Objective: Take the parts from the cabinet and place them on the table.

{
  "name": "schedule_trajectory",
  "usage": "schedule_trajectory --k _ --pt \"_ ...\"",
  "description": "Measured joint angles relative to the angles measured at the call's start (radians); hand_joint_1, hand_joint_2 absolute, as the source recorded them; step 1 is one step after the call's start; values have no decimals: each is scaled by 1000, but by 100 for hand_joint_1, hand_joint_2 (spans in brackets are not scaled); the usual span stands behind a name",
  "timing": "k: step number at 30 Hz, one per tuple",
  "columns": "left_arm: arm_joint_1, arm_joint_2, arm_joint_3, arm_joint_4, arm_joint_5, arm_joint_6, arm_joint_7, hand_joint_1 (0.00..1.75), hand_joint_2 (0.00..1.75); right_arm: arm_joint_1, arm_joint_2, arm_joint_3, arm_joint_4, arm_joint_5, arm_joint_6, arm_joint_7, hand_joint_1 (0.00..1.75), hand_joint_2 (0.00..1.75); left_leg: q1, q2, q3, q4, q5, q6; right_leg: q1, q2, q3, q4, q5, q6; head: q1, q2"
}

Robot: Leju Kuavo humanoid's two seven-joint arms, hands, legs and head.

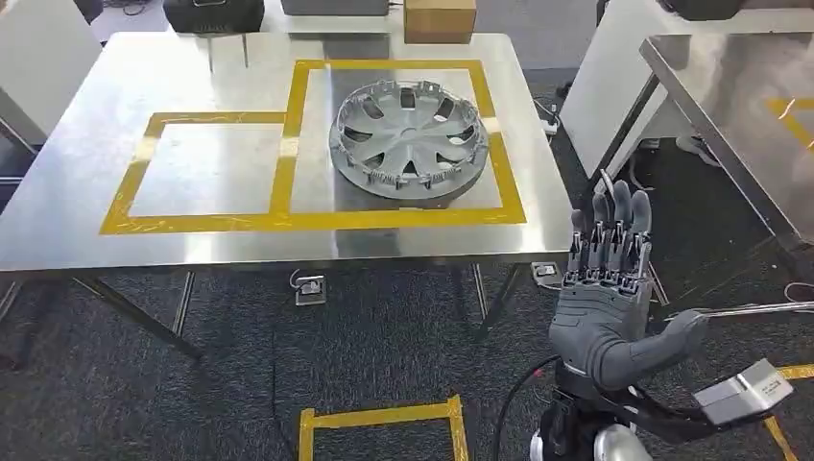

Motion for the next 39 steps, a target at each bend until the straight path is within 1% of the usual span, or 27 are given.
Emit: schedule_trajectory --k 1,2,5,7,9,10,11,13,14,15,16,17,20,21,22,24,25,26,28,30,31,32,33,35,36,38,39 --pt "0 -3 1 0 0 0 0 0 0 0 0 -13 3 -3 2 -3 0 0 -8 -1 -3 1 6 -4 5 -5 42 -73 -20 -11 -3 0" --pt "0 -5 2 0 0 0 0 0 0 1 0 -22 6 -5 2 -4 0 0 -5 2 -7 -1 17 -10 5 -4 49 -91 -23 -5 -7 0" --pt "2 -4 3 0 0 1 0 0 0 14 2 -45 16 -6 2 -4 0 0 -7 1 -13 -6 40 -23 5 -6 31 -113 13 -6 2 0" --pt "1 -3 4 0 0 0 2 0 0 16 5 -52 23 0 1 -3 0 0 -1 4 -43 56 -61 -33 -2 -10 8 -116 39 -11 -10 0" --pt "0 -3 4 0 0 0 6 0 0 31 13 -85 43 16 -10 14 0 0 11 6 -71 195 -173 -45 -4 -13 -21 -114 63 -9 -27 0" --pt "0 -3 4 0 0 0 7 0 0 38 18 -105 62 7 -14 16 0 0 14 6 -80 259 -195 -51 -5 -15 -39 -112 76 -6 -30 0" --pt "0 -3 4 0 0 0 7 0 0 42 21 -128 90 -15 -14 16 0 0 18 8 -75 292 -178 -57 -8 -17 -59 -106 88 -2 -33 0" --pt "0 -1 5 0 10 0 7 0 0 45 26 -173 167 -54 -6 8 0 0 26 10 -16 244 -86 -66 -15 -18 -100 -86 104 8 -35 0" --pt "0 -1 5 0 15 1 7 0 0 43 26 -194 217 -61 -7 -1 0 0 30 10 41 174 -54 -71 -20 -19 -121 -72 109 15 -36 0" --pt "-1 -1 5 0 20 1 7 0 0 39 26 -214 278 -61 -11 -10 0 0 36 8 101 89 -67 -76 -23 -19 -137 -57 114 22 -39 0" --pt "-4 -5 6 0 22 1 7 0 0 31 26 -233 350 -59 -16 -19 0 0 29 3 149 6 -114 -79 -20 -17 -153 -43 119 29 -46 0" --pt "-6 -5 6 0 23 1 8 0 0 24 26 -245 409 -59 -18 -21 0 0 29 -2 145 -7 -126 -56 -19 -17 -156 -39 126 36 -43 0" --pt "-7 -8 6 0 21 2 21 0 0 1 27 -263 611 -61 -17 -35 0 0 25 -5 125 -10 -101 -27 -24 -19 -157 -52 158 53 -38 0" --pt "-8 -9 7 0 17 2 33 0 0 -4 30 -264 684 -60 -15 -35 0 0 28 -4 114 -11 -86 -16 -27 -15 -166 -43 133 60 -42 0" --pt "-9 -9 9 0 13 2 42 0 0 -8 31 -264 756 -58 -11 -29 0 0 27 -8 96 -11 -72 -10 -28 -13 -178 -8 69 66 -33 0" --pt "-9 -9 12 0 5 0 58 0 0 -16 39 -262 890 -38 3 -6 0 0 24 -14 63 -10 -44 -3 -31 -11 -209 134 -58 73 -17 0" --pt "-8 -8 13 0 3 0 63 0 0 -20 47 -260 949 -29 8 7 0 0 22 -15 44 -8 -30 -2 -30 -11 -219 203 -92 73 -13 0" --pt "-7 -7 14 0 1 0 63 0 0 -25 56 -256 1004 -9 16 25 0 0 19 -16 25 -8 -16 -2 -31 -9 -216 251 -91 72 -6 0" --pt "-7 -2 16 0 0 0 63 0 0 -32 74 -232 1106 51 42 74 0 0 14 -14 -6 -7 7 -4 -30 -8 -163 221 -22 62 5 0" --pt "-8 2 21 0 0 0 60 0 0 -41 93 -193 1195 123 77 129 0 0 10 -9 -24 -7 27 -9 -25 -9 -44 63 16 41 11 0" --pt "-8 3 22 0 0 0 59 0 0 -43 99 -171 1228 149 91 149 0 0 8 -5 -26 -7 33 -14 -17 -10 30 -33 -6 30 13 0" --pt "-9 5 23 0 0 0 59 0 0 -51 109 -152 1252 165 98 160 0 0 6 3 -29 -6 42 -20 -16 -9 70 -107 -26 25 15 0" --pt "-9 7 23 0 0 0 59 0 0 -57 116 -137 1280 165 108 178 0 0 8 10 -29 -10 53 -25 -12 -6 59 -103 -20 27 7 0" --pt "-9 13 24 0 0 0 58 0 0 -64 137 -109 1348 144 141 226 0 0 15 16 -28 -19 73 -40 -4 -2 50 -108 1 14 2 0" --pt "-8 19 24 0 0 0 55 0 0 -66 148 -95 1382 139 155 254 0 0 19 15 -36 -10 57 -44 -14 -7 41 -119 19 8 4 0" --pt "-8 25 24 0 0 0 49 0 0 -67 163 -66 1441 132 168 276 0 0 19 12 -69 85 -82 -51 -11 -8 7 -117 45 -7 -13 0" --pt "-8 27 25 0 0 0 44 0 0 -68 168 -56 1463 128 174 277 0 0 21 10 -82 159 -148 -55 -10 -8 -10 -116 58 -6 -23 0"
